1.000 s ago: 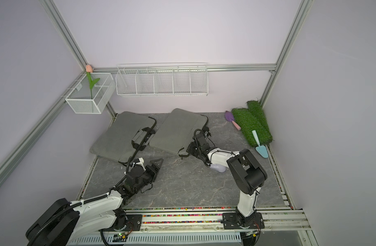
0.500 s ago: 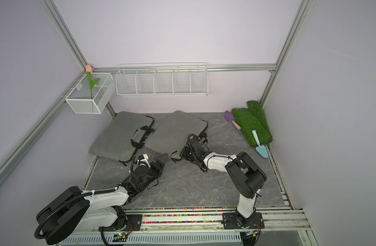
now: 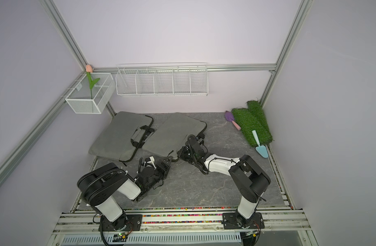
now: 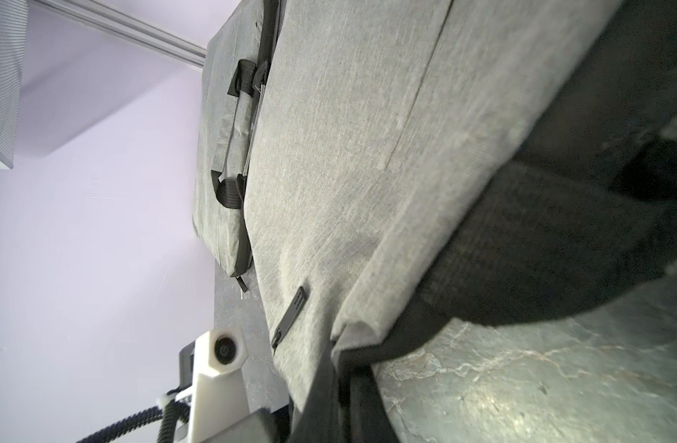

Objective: Put the mouse into the laptop bag
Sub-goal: Unzip the zipper on the zippered laptop bag.

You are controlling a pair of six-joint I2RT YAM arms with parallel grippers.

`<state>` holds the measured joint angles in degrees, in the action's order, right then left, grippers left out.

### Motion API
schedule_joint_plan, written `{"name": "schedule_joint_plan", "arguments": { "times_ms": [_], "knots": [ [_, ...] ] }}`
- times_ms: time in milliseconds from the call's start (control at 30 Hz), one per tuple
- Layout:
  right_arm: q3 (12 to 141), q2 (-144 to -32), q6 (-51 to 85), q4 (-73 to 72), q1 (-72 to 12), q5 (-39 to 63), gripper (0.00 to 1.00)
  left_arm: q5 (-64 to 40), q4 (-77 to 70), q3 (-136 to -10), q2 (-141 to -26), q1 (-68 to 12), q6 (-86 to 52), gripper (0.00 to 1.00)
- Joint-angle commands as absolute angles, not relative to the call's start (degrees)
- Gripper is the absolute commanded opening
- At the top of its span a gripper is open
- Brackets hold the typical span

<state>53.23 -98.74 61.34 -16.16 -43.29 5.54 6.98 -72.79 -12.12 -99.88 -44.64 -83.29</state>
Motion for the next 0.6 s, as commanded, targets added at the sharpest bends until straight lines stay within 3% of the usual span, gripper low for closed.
{"name": "schedule_joint_plan", "arguments": {
  "times_ms": [0,300,567],
  "knots": [
    [52.66,-94.93,62.18,-21.49,-44.11,10.65,0.07,6.14,-80.97,-12.71,-103.16,-44.04,-85.67,0.89],
    [48.23,-93.49,62.85,-24.36,-43.34,12.57,0.07,6.75,-80.95,-12.37,-99.28,-43.24,-85.24,0.89],
    [47.73,-92.81,63.4,-26.28,-43.37,15.08,0.07,5.96,-80.95,-13.94,-103.82,-43.24,-88.19,0.86]
  ]
}}
